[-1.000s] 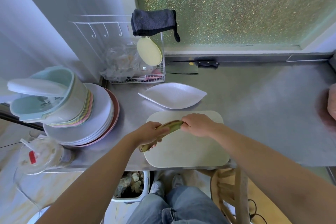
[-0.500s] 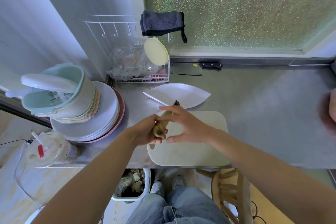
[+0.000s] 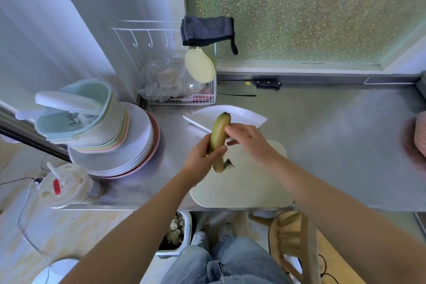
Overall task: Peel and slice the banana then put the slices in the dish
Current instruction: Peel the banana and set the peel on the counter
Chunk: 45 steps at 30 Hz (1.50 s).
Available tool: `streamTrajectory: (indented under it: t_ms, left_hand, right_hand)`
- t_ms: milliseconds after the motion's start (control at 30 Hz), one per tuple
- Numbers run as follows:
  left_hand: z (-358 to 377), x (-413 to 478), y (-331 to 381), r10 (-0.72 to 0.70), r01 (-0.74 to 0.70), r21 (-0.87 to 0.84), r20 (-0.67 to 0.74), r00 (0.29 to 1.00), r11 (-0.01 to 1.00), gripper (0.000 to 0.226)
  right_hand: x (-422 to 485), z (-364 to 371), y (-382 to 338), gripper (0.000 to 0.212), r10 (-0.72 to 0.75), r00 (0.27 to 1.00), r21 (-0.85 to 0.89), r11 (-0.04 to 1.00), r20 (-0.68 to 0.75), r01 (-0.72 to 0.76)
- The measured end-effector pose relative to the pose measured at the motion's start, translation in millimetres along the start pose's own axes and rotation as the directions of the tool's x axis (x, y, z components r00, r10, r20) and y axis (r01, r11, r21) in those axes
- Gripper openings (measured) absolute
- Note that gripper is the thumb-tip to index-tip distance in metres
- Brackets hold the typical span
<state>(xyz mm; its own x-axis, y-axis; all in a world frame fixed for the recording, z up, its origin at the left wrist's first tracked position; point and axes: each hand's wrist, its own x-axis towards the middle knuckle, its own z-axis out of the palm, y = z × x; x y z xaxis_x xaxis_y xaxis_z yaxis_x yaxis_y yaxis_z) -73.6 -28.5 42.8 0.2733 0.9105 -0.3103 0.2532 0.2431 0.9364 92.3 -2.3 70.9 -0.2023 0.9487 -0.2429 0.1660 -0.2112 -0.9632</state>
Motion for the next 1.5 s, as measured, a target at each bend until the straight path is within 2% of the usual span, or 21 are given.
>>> streamTrajectory:
  t_ms: [100,233,367,433,500,567,667,833,1000,1167,1267,1333,1400,1500]
  left_hand:
    - [2,-2,-2,0.036,-0.014,0.208,-0.104,0.994,0.978,0.035]
    - [1,-2,-16,0.12,-0.036,0.429,-0.17,0.978,0.902,0.039]
    - [2,-1,-21,0.244,-0.081,0.585,-0.206,0.948,0.807,0.042]
    - [3,-4,-22,0.273,-0.096,0.62,-0.197,0.941,0.779,0.05]
    - [4,-8,-21,0.262,-0.082,0.611,-0.21,0.942,0.787,0.056]
    - [4,-10,-20,0.258,-0.071,0.621,-0.216,0.942,0.781,0.061]
    - [7,-12,-20,0.311,-0.091,0.691,-0.201,0.929,0.717,0.064]
    - [11,-15,-20,0.333,-0.112,0.707,-0.183,0.925,0.699,0.065]
    - [13,-17,-20,0.351,-0.094,0.777,-0.17,0.921,0.623,0.05]
    - [11,-13,-20,0.349,-0.06,0.752,-0.231,0.908,0.656,0.042]
    - [13,-13,-19,0.328,-0.07,0.706,-0.237,0.914,0.705,0.033]
    - [15,-14,-18,0.241,-0.047,0.55,-0.285,0.928,0.834,0.031]
    - [17,-14,-16,0.104,0.008,0.328,-0.322,0.941,0.944,0.029]
    - [22,-15,-14,-0.012,0.009,-0.011,-0.324,0.946,1.0,0.019]
  right_hand:
    - [3,-8,-9,0.015,0.048,0.99,0.085,0.996,-0.134,-0.037]
    - [0,-17,-18,0.013,0.212,0.977,0.147,0.967,-0.01,-0.208]
    - [-3,-19,-17,0.016,0.362,0.932,0.312,0.883,0.023,-0.351]
    - [-5,-18,-15,0.018,0.425,0.904,0.387,0.827,0.045,-0.408]
    - [-7,-17,-16,0.018,0.464,0.884,0.375,0.81,0.057,-0.45]
    - [-8,-15,-17,0.017,0.477,0.878,0.341,0.82,0.039,-0.461]
    - [-7,-11,-18,0.012,0.463,0.884,0.307,0.852,-0.06,-0.425]
    - [-6,-9,-14,0.012,0.42,0.896,0.219,0.897,-0.143,-0.385]
    - [-9,-5,-7,0.009,0.368,0.906,0.181,0.925,-0.208,-0.334]
    - [-4,-5,-8,0.021,0.39,0.904,0.196,0.914,-0.173,-0.356]
    - [-4,-2,-6,0.014,0.378,0.902,0.204,0.919,-0.207,-0.338]
    - [-3,0,-5,0.01,0.371,0.894,0.229,0.92,-0.252,-0.318]
    - [0,4,-5,0.017,0.394,0.874,0.295,0.904,-0.286,-0.311]
    - [0,12,-7,0.014,0.416,0.865,0.432,0.859,-0.28,-0.273]
